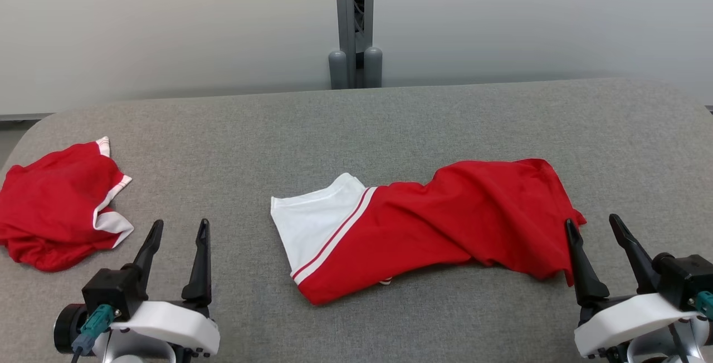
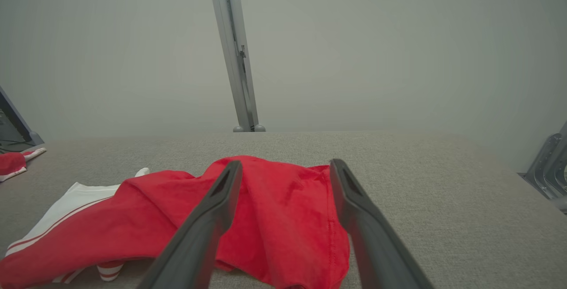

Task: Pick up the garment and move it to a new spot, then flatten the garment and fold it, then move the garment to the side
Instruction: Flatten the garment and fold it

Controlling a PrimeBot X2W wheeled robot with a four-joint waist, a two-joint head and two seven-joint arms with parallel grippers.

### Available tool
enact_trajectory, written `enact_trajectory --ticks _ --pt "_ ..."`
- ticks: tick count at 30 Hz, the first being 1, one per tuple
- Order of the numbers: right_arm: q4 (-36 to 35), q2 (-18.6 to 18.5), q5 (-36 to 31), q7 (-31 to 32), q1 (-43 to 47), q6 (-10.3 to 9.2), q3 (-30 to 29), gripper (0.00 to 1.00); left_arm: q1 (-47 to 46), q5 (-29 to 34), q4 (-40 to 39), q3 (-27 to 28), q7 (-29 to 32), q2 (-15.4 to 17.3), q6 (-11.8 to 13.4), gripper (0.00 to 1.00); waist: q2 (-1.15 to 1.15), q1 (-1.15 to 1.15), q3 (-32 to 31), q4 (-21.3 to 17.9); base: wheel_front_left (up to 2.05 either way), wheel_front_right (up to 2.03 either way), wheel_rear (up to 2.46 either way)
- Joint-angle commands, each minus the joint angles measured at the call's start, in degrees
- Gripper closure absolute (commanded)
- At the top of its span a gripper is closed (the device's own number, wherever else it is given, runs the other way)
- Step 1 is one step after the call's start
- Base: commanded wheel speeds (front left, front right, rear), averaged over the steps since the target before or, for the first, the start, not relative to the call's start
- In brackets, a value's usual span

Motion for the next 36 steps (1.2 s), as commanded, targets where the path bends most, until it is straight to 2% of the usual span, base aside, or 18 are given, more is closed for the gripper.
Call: enact_trajectory --ticks 1,5,7,9,10,15,19,20,27,28,30,36 --pt "-0.1 0.0 0.3 -0.3 -0.6 0.0 -0.3 0.0 -1.6 -0.2 -0.4 -0.2 0.3 0.4 -0.3 0.0 0.0 0.0 0.4 0.0 0.0 0.0 0.0" --pt "-0.3 0.0 0.3 -0.3 -1.0 0.0 -0.1 0.0 -5.0 0.6 -0.6 -0.8 1.4 1.0 -1.5 0.0 0.0 0.0 1.3 -0.1 0.0 0.0 0.0" --pt "-0.3 0.0 0.3 -0.3 -1.8 0.0 0.4 0.0 -7.9 0.5 -0.2 -1.8 3.0 1.1 -2.8 0.0 0.0 0.0 2.0 -0.4 0.0 0.0 0.0" --pt "0.1 0.0 0.1 -0.3 -2.9 0.0 1.5 0.0 -12.7 -0.1 2.3 -3.7 7.1 1.0 -5.4 0.0 0.0 0.0 3.3 -1.5 0.0 0.0 0.0" --pt "0.1 0.0 0.1 -0.3 -2.9 0.0 1.5 0.0 -12.7 -0.1 2.3 -3.7 7.1 1.0 -5.4 0.0 0.0 0.0 3.3 -1.5 0.0 0.0 0.0" --pt "0.9 0.0 0.3 -1.0 -5.1 0.0 4.2 0.0 -18.9 -4.0 11.2 -5.6 15.2 -0.4 -9.7 0.0 0.0 0.0 6.1 -4.2 0.0 0.0 0.0" --pt "2.1 0.0 0.7 -1.6 -6.2 0.0 5.3 0.0 -22.3 -7.5 19.5 -5.6 20.8 -1.3 -12.1 0.0 0.0 0.0 8.1 -6.1 0.0 0.0 0.0" --pt "2.7 0.0 0.8 -2.0 -6.7 0.0 5.4 0.0 -23.9 -8.8 23.3 -5.5 22.8 -1.4 -13.1 0.0 0.0 0.0 8.9 -6.7 0.0 0.0 0.0" --pt "4.4 0.0 1.2 -3.4 -8.1 0.0 5.9 0.0 -27.9 -11.0 32.8 -5.5 25.2 -2.4 -15.3 0.0 0.0 0.0 10.6 -8.3 0.0 0.0 0.0" --pt "4.6 0.0 1.3 -3.4 -8.1 0.0 6.0 0.0 -28.3 -11.1 33.7 -5.5 24.9 -2.6 -15.5 0.22 0.0 0.0 10.7 -8.4 0.0 0.0 0.0" --pt "5.0 0.0 1.4 -3.7 -8.4 0.0 6.0 0.0 -29.2 -11.3 35.1 -5.6 24.1 -2.8 -16.1 1.0 0.0 0.0 10.8 -8.4 0.0 0.0 0.0" --pt "5.7 0.0 1.5 -4.3 -8.7 0.0 5.0 0.0 -31.8 -9.0 35.9 -7.3 19.4 -2.4 -17.1 1.0 0.0 0.0 10.3 -7.7 0.0 0.0 0.0"
